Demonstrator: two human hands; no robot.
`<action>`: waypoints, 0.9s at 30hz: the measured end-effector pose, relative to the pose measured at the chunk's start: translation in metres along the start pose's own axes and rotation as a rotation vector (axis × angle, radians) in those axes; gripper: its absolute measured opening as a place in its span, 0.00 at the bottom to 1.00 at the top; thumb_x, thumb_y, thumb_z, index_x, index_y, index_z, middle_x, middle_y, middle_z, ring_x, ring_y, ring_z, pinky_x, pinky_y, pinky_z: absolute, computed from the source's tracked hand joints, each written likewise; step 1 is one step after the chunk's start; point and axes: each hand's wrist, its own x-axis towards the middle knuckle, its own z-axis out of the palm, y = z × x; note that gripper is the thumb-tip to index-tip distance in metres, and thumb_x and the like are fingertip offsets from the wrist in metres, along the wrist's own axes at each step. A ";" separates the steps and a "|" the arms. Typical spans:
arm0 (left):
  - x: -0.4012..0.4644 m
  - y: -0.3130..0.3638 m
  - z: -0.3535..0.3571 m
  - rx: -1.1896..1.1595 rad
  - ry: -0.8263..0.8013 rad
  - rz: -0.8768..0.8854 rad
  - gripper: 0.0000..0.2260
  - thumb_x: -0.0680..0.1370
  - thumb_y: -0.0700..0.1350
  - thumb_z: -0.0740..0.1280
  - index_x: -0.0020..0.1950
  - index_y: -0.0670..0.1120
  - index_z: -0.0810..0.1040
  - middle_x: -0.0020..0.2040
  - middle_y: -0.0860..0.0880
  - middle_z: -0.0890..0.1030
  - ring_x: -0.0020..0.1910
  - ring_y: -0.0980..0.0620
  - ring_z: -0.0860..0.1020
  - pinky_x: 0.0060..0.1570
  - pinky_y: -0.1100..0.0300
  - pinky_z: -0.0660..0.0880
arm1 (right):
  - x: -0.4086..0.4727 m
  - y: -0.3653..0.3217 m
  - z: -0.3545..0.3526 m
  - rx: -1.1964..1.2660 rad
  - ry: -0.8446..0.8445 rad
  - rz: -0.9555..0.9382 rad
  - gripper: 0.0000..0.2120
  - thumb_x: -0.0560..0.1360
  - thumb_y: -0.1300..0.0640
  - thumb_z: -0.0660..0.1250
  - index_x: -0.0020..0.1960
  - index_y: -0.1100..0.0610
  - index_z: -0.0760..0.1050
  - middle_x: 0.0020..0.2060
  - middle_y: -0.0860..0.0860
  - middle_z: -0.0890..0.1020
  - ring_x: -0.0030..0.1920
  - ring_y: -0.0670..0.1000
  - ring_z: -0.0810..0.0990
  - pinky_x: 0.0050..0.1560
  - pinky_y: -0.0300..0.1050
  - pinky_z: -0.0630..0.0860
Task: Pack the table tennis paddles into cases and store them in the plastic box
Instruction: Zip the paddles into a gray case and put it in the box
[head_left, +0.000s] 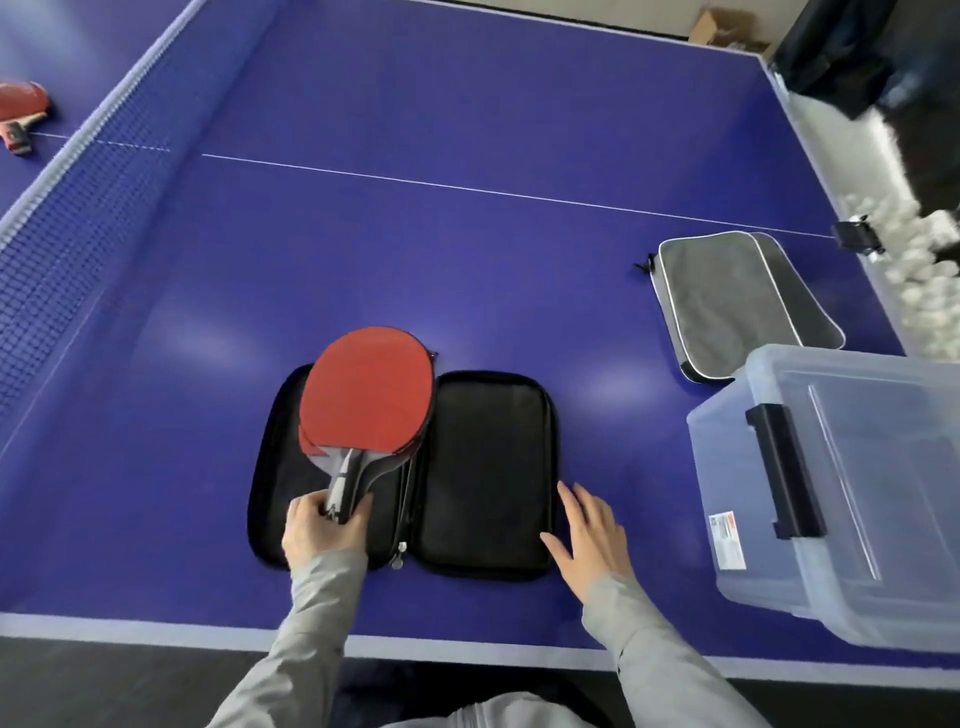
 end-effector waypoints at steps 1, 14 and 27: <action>-0.013 0.009 0.013 -0.017 -0.006 0.008 0.14 0.68 0.47 0.75 0.45 0.39 0.77 0.45 0.42 0.77 0.47 0.41 0.77 0.51 0.51 0.71 | 0.001 0.002 0.001 0.000 0.003 -0.018 0.33 0.78 0.40 0.55 0.77 0.50 0.46 0.76 0.49 0.55 0.74 0.52 0.56 0.67 0.48 0.65; -0.097 0.028 0.103 -0.021 -0.075 -0.046 0.16 0.70 0.44 0.75 0.52 0.39 0.77 0.52 0.43 0.77 0.56 0.44 0.74 0.54 0.55 0.68 | 0.000 0.012 0.014 0.076 0.064 -0.063 0.32 0.78 0.41 0.56 0.77 0.50 0.48 0.75 0.50 0.58 0.74 0.52 0.56 0.69 0.50 0.61; -0.100 0.031 0.132 -0.073 -0.045 -0.040 0.17 0.68 0.40 0.75 0.52 0.35 0.76 0.52 0.39 0.77 0.56 0.41 0.73 0.54 0.59 0.65 | 0.001 0.013 0.020 0.010 0.064 -0.064 0.32 0.78 0.42 0.57 0.77 0.51 0.50 0.75 0.50 0.57 0.74 0.53 0.56 0.68 0.51 0.62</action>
